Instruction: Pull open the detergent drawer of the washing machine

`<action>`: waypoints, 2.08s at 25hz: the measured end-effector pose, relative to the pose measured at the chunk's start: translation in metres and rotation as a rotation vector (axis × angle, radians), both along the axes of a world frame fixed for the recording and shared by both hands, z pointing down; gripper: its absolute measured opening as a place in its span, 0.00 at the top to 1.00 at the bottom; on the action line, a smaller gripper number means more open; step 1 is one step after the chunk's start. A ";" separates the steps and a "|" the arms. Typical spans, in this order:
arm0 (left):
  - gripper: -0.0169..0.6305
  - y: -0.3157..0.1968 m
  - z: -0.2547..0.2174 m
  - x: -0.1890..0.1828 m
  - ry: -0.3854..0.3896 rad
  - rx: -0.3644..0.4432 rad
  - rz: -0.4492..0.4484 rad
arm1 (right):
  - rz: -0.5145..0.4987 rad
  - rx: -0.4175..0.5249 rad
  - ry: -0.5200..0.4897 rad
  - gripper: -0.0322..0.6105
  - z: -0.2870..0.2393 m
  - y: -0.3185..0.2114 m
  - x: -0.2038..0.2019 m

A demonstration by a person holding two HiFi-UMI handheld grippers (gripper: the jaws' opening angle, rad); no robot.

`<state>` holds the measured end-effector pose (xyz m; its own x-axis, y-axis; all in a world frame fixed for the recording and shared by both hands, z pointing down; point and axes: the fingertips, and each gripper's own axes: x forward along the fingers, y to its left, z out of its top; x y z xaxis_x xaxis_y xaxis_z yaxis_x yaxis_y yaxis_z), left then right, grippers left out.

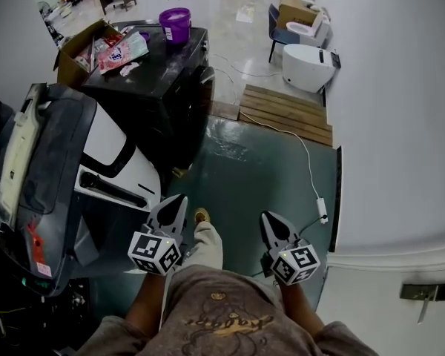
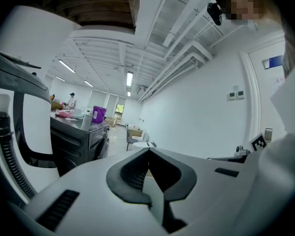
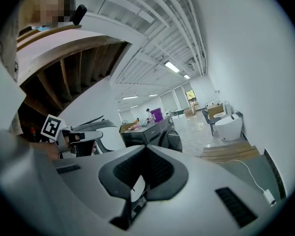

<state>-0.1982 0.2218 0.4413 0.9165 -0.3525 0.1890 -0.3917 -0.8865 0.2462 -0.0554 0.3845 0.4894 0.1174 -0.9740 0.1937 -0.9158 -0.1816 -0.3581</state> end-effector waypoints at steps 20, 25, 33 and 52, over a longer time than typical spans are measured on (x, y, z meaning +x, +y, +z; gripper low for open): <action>0.94 -0.239 -0.020 0.105 0.007 -0.006 -0.045 | -0.076 0.019 -0.063 0.95 -0.015 -0.245 0.101; 0.94 -0.279 -0.021 0.117 0.005 -0.003 -0.047 | -0.097 0.034 -0.080 0.95 -0.019 -0.293 0.117; 0.94 -0.318 -0.022 0.135 -0.001 -0.010 -0.063 | -0.139 0.033 -0.101 0.95 -0.018 -0.339 0.141; 0.94 -0.372 -0.028 0.162 -0.022 -0.003 -0.275 | -0.426 0.120 -0.209 0.91 -0.022 -0.460 0.171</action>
<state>-0.0362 -0.1504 0.4135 0.7824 -0.5866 0.2092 -0.6226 -0.7455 0.2379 0.1152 -0.0755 0.4677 -0.3254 -0.9440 0.0542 -0.8063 0.2470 -0.5374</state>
